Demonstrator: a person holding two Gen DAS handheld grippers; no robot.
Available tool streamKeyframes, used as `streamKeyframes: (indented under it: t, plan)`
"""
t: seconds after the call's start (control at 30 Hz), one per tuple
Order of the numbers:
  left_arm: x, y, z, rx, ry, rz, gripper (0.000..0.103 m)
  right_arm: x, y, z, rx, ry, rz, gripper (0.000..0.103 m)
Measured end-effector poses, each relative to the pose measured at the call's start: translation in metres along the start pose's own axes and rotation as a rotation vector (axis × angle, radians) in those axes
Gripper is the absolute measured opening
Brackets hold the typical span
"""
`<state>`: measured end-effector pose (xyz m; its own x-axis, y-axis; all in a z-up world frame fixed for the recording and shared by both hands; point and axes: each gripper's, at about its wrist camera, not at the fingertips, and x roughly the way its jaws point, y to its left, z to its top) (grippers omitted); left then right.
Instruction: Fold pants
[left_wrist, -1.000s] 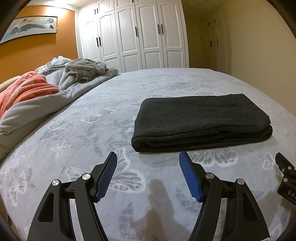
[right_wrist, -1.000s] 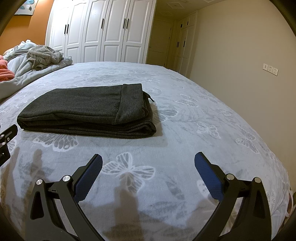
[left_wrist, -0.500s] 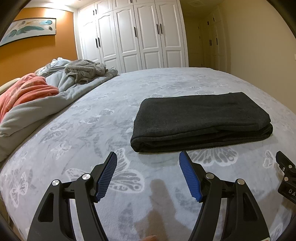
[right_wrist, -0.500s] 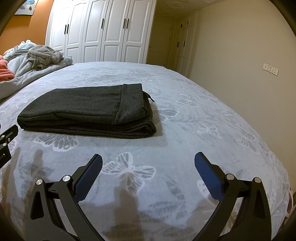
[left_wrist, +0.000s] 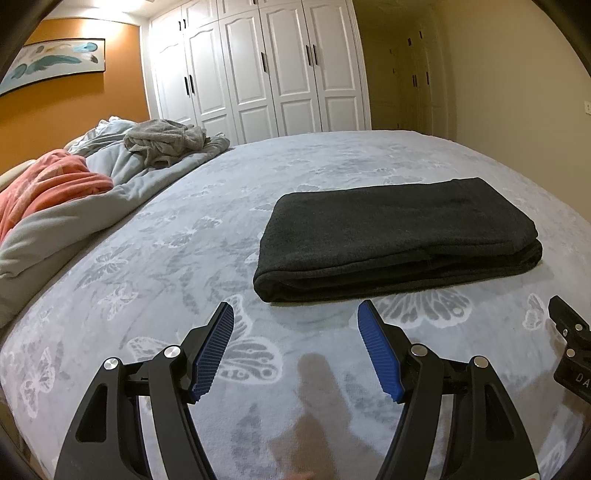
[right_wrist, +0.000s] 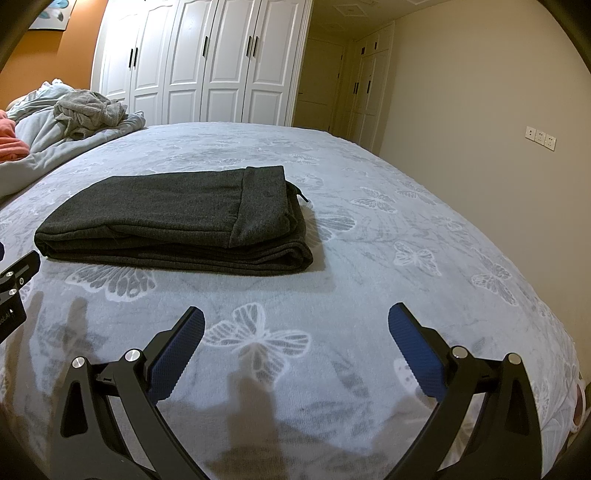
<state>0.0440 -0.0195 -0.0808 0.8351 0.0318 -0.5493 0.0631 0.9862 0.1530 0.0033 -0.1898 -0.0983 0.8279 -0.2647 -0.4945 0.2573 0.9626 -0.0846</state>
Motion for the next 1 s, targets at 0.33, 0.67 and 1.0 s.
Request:
streamKeyframes:
  t: [0.33, 0.67, 1.0]
  plan:
    - [-0.0019, -0.0024, -0.0004, 0.004, -0.003, 0.02, 0.074, 0.0009, 0.0004, -0.0009, -0.002, 0.003, 0.001, 0.098]
    - [-0.0041, -0.0032, -0.0007, 0.007, -0.02, 0.0, 0.074, 0.001, 0.0, -0.0004, -0.002, 0.002, 0.002, 0.098]
    - [0.0002, -0.0049, 0.0005, 0.011, -0.001, -0.009, 0.068, 0.001, -0.0001, -0.0006, -0.002, 0.003, 0.002, 0.098]
